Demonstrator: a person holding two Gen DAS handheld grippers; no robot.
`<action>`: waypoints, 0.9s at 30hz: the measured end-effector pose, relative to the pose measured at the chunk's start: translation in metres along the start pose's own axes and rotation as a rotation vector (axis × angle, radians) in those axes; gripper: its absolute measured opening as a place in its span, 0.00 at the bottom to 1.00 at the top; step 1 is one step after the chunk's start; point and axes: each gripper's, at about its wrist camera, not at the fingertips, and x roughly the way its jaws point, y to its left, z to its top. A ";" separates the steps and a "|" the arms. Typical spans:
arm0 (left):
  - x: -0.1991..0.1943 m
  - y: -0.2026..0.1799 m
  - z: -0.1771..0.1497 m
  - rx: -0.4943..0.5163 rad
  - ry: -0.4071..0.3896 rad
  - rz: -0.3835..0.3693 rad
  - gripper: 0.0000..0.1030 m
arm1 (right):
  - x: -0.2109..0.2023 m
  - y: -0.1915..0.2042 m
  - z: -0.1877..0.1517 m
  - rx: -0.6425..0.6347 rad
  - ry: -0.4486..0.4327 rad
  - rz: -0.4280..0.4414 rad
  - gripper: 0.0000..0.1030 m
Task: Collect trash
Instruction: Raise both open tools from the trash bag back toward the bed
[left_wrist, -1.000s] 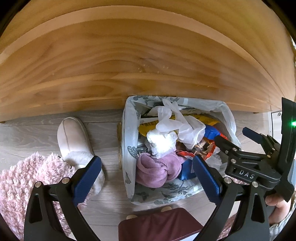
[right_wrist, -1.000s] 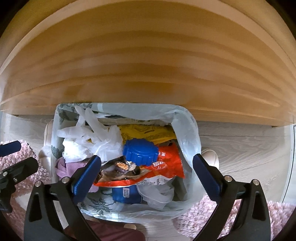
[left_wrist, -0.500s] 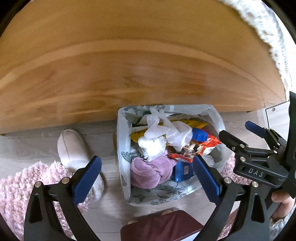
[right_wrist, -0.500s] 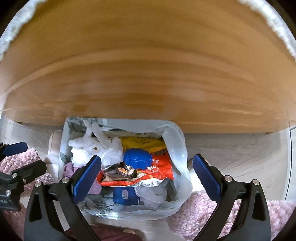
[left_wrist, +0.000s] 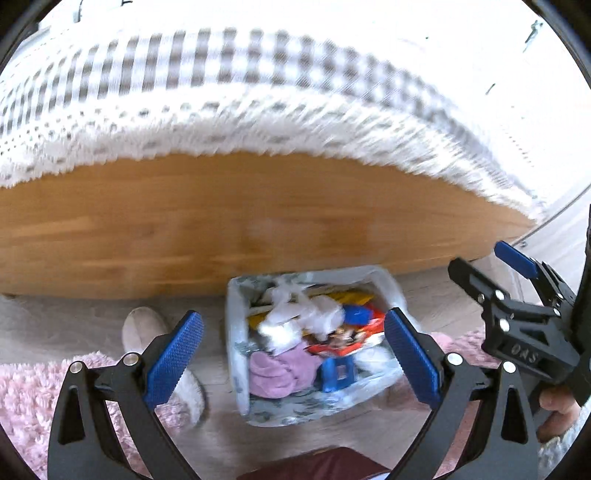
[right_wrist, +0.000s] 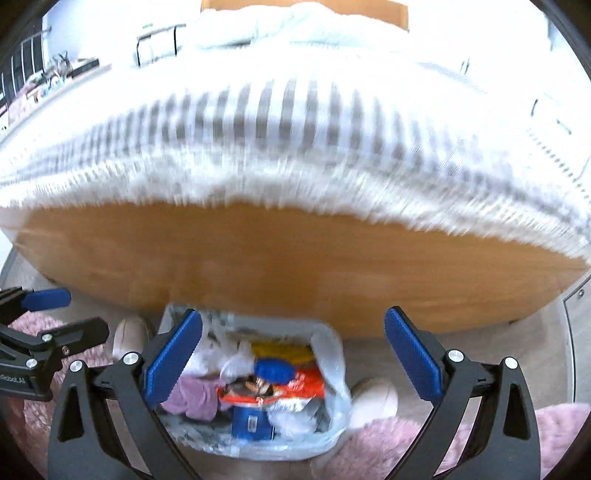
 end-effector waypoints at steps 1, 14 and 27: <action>-0.004 -0.002 0.001 0.001 -0.011 -0.014 0.93 | -0.009 -0.003 0.004 0.003 -0.030 -0.005 0.92; -0.079 -0.027 0.041 0.107 -0.255 -0.084 0.93 | -0.074 -0.034 0.059 0.057 -0.267 -0.045 0.92; -0.119 -0.041 0.119 0.112 -0.449 -0.094 0.93 | -0.090 -0.044 0.120 0.044 -0.487 -0.110 0.92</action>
